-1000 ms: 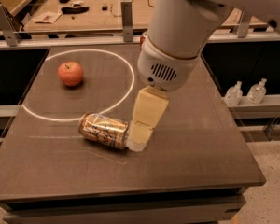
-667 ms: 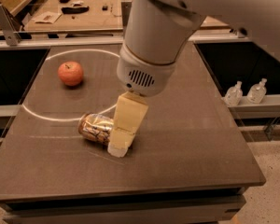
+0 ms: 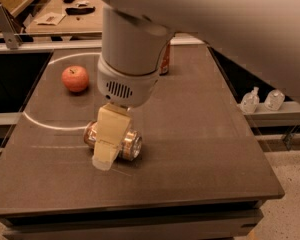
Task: Place orange can upright
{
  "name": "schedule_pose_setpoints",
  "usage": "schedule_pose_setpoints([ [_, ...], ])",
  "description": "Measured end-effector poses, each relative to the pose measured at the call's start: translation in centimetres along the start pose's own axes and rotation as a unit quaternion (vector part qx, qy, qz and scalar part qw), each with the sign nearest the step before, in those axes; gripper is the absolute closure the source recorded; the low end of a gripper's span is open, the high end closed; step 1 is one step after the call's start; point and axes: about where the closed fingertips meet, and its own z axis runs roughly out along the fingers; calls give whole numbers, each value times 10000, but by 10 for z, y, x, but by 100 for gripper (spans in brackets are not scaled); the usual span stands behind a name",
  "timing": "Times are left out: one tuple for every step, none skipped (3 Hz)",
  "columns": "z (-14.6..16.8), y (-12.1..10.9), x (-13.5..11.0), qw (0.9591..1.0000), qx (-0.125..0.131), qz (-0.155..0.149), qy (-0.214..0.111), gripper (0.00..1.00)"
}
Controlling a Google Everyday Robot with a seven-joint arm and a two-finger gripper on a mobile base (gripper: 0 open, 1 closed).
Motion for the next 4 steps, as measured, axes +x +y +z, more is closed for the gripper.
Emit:
schedule_pose_setpoints([
  [16, 11, -15, 9998, 186, -41, 58, 0],
  [34, 16, -22, 9994, 248, -122, 195, 0],
  [61, 20, -23, 9981, 194, -286, 509, 0],
  [87, 12, -21, 9959, 31, -307, 854, 0],
])
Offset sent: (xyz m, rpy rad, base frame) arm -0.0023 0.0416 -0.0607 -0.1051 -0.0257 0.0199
